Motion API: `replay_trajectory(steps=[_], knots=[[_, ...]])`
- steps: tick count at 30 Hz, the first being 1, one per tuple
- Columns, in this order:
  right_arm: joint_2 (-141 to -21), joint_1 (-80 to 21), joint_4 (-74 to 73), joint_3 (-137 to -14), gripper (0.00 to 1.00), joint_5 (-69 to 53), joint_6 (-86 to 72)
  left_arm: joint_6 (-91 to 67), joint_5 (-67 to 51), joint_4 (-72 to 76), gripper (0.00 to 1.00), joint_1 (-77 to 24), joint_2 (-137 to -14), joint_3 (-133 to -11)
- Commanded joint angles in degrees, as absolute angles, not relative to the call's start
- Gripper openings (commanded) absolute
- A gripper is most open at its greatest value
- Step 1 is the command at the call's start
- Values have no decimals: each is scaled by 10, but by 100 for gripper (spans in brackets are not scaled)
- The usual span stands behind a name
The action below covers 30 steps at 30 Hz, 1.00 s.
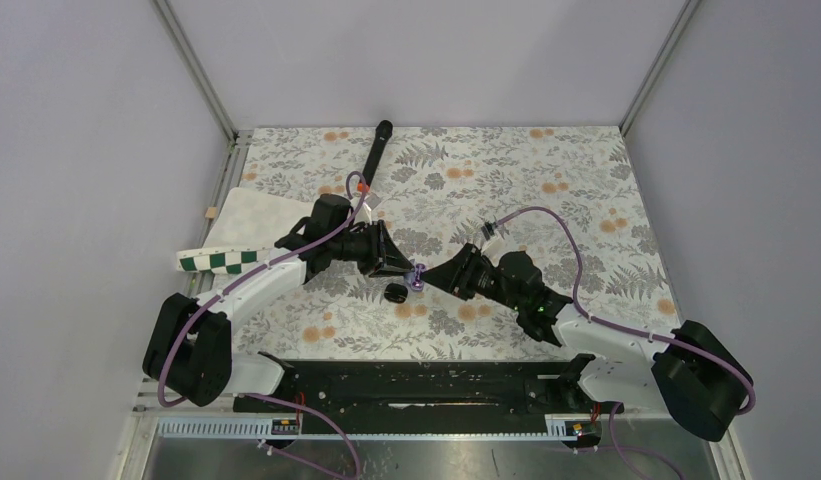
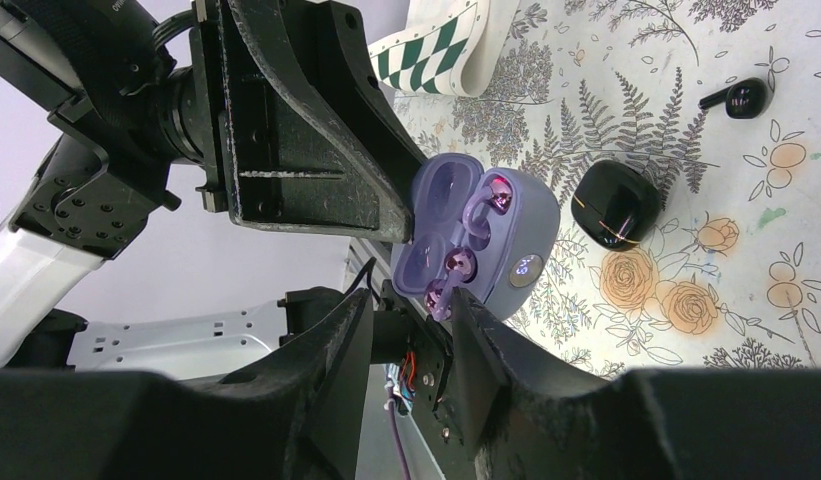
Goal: Insert the wireless bluetooth earbuds into the charging case
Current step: Adjust the left side groove of the charging case.
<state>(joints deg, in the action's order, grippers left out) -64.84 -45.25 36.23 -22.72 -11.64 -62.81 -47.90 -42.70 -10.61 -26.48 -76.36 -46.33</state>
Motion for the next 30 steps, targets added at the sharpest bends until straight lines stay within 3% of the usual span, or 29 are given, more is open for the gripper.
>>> replay_trajectory(steps=[1,30], knots=[[-639,-453,366,-256,42,-123,-617,-479,-430,-77,0,-262,-761,-468],[-687,-453,347,-290,41,-149,-609,-478,-432,-77,0,-261,-757,-466]])
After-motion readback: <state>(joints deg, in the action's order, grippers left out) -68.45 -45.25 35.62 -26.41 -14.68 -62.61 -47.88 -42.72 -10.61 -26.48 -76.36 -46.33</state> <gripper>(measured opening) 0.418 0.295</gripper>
